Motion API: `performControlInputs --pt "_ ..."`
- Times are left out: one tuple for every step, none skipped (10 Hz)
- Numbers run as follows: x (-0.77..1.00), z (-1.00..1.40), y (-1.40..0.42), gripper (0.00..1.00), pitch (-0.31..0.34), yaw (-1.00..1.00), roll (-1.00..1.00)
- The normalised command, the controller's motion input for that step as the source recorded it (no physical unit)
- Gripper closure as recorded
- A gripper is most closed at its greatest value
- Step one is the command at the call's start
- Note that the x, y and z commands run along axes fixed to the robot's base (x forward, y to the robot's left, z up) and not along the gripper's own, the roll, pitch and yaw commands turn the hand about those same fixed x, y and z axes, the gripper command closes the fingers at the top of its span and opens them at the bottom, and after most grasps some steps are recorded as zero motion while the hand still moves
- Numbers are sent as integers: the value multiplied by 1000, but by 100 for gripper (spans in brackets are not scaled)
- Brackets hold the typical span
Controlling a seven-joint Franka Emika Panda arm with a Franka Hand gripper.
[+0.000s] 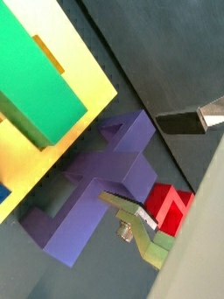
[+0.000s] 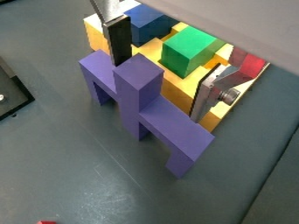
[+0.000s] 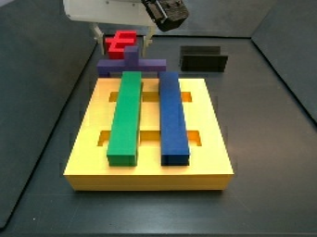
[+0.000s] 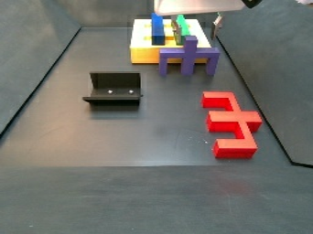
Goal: Pick up the purple object. Move up. Move to above the board. Insert the purple object.
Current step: Pick up the purple object.
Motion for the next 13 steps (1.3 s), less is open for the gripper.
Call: performControlInputs --pt "-120 -57 23 0 -34 40 236" --pt "-120 -77 34 0 -37 9 237" --pt "-89 -97 40 0 -27 0 247" --pt "-63 -109 43 0 -20 0 266" --pt "-6 -100 31 0 -6 0 270" --pt "0 -60 0 0 0 0 290" --pt "0 -46 0 0 0 -11 284" --pt "0 -51 0 0 0 -11 266" --pt "0 -37 14 0 0 -3 267" --pt "0 -54 26 0 0 0 264" --pt "0 -63 40 0 0 0 254" --pt "-6 -40 26 0 0 0 223" --pt "-40 -26 3 0 0 -17 146"
